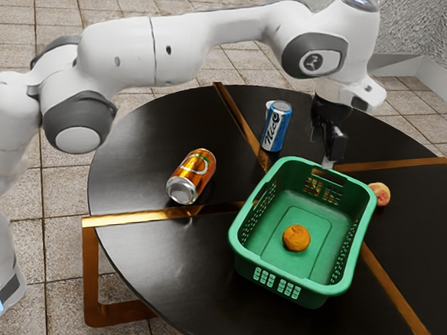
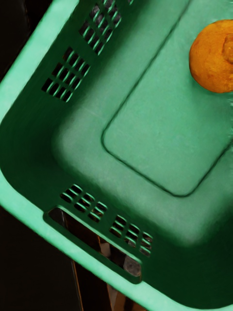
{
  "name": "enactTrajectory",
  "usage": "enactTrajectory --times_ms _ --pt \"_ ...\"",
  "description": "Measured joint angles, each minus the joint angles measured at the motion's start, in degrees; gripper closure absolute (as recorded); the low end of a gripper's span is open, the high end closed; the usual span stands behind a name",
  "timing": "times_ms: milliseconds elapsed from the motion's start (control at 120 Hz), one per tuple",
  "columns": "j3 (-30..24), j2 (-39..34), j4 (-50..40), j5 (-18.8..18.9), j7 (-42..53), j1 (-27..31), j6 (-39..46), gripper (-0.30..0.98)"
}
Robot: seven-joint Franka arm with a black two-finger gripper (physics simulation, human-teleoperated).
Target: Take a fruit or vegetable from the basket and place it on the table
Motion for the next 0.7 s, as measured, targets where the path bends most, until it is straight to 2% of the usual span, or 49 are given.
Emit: enactTrajectory --times_ms 133,250,383,483,700 --pt "-0.2 -0.6 -7.7 0.4 1.0 -1.3 0.4 0.02" --pt "-2.9 -3.2 -9.5 0.0 1.7 -1.9 0.6 0.02" --pt "-5.4 -5.2 -17.2 -0.8 1.5 -1.6 1.7 0.02" --pt "-8.4 -5.5 -19.4 -1.9 0.9 -1.2 2.8 0.02" --pt "-10.2 -4.5 -23.1 -3.1 0.2 1.0 8.2 0.02"
